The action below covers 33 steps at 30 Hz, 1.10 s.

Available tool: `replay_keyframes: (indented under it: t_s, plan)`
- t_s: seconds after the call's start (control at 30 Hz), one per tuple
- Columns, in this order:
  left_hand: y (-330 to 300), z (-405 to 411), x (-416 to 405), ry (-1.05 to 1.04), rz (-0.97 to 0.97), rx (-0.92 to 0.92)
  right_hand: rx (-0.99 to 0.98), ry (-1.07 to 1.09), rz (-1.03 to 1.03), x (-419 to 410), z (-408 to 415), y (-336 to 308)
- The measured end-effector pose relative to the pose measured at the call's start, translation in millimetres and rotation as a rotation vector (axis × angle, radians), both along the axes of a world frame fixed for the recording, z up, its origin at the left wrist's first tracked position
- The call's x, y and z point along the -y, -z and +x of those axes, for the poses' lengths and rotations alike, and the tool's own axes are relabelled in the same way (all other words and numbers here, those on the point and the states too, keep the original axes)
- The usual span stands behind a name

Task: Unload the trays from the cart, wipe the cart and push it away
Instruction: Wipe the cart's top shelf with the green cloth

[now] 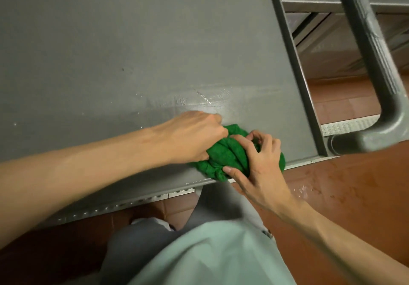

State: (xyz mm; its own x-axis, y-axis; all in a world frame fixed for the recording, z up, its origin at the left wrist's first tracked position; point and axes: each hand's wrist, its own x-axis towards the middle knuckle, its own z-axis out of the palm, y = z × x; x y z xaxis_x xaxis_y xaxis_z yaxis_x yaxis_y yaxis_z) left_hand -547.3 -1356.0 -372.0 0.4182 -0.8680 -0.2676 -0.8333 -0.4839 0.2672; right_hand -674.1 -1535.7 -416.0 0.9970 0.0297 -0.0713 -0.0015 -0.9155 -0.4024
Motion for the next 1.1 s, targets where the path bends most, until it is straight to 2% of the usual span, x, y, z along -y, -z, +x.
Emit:
replay_keyframes:
  t_s: [0.23, 0.5, 0.67, 0.73, 0.9, 1.03, 1.1]
  plan:
    - [-9, -16, -114, -0.164, 0.117, -0.018, -0.002, -0.136, 0.026, -108, 11, -3]
    - [-11, -41, -264, -0.534, 0.254, -0.054, 0.041, -0.417, 0.021, -252, 45, -4]
    - [-1, -61, -343, -0.784, 0.304, 0.035, 0.09, -0.583, 0.02, -332, 50, -2]
    - [5, -71, -365, -0.845, 0.265, 0.077, 0.092, -0.627, 0.031, -352, 46, -2]
    - [8, -87, -367, -0.804, 0.12, 0.15, 0.08, -0.61, 0.075, -340, 43, -2]
    - [10, -81, -319, -0.744, -0.059, 0.146, 0.058, -0.561, 0.089, -291, 47, -1]
    - [11, -75, -283, -0.703, -0.089, 0.141, 0.056, -0.518, 0.088, -255, 49, 2]
